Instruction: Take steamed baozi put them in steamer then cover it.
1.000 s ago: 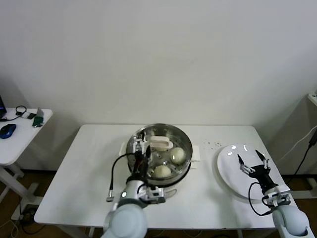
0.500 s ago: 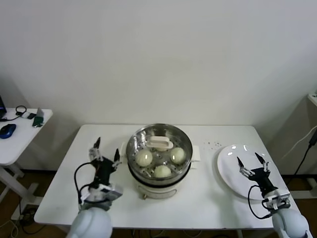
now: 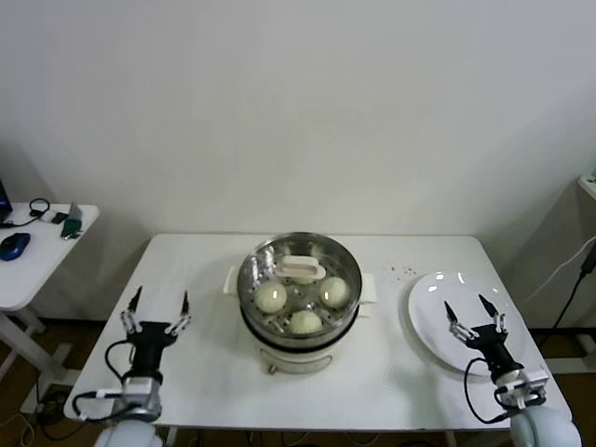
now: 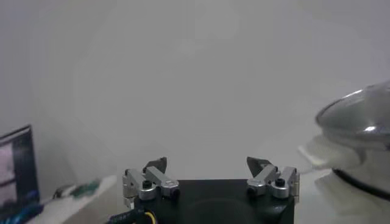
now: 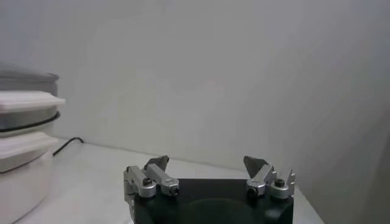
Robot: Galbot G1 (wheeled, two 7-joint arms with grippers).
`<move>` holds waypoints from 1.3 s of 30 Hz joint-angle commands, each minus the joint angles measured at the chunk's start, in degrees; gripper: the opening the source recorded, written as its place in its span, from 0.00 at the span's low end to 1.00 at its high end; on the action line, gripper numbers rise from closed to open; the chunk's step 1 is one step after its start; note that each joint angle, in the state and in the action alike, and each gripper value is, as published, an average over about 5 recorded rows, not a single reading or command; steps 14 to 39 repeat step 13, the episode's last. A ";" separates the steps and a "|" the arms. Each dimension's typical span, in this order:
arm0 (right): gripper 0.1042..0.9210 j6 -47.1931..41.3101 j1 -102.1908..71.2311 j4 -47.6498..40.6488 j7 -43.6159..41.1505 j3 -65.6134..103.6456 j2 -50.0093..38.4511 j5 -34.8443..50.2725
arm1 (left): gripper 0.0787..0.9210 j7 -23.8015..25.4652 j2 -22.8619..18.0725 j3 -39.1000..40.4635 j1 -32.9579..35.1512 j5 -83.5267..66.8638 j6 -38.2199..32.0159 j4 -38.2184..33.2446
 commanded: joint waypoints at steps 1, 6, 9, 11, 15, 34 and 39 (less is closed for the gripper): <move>0.88 1.49 -2.23 1.51 -0.31 0.09 2.11 2.31 | 0.88 3.34 -3.03 -8.08 3.90 -11.14 -13.09 6.00; 0.88 1.56 -2.88 2.60 -0.53 -0.41 3.15 1.51 | 0.88 5.12 -3.17 -8.12 5.02 -11.20 -13.35 5.09; 0.88 1.54 -3.05 3.20 -0.62 -0.38 3.75 0.69 | 0.88 5.86 -3.50 -7.71 5.83 -11.17 -13.93 4.96; 0.88 1.57 -3.10 3.49 -0.67 -0.27 4.06 0.31 | 0.88 6.45 -3.60 -7.61 6.08 -11.30 -14.22 4.87; 0.88 1.58 -3.15 3.63 -0.69 -0.21 4.19 0.18 | 0.88 6.80 -3.63 -7.59 6.16 -11.45 -14.28 4.76; 0.88 1.58 -3.15 3.63 -0.69 -0.21 4.19 0.18 | 0.88 6.80 -3.63 -7.59 6.16 -11.45 -14.28 4.76; 0.88 1.58 -3.15 3.63 -0.69 -0.21 4.19 0.18 | 0.88 6.80 -3.63 -7.59 6.16 -11.45 -14.28 4.76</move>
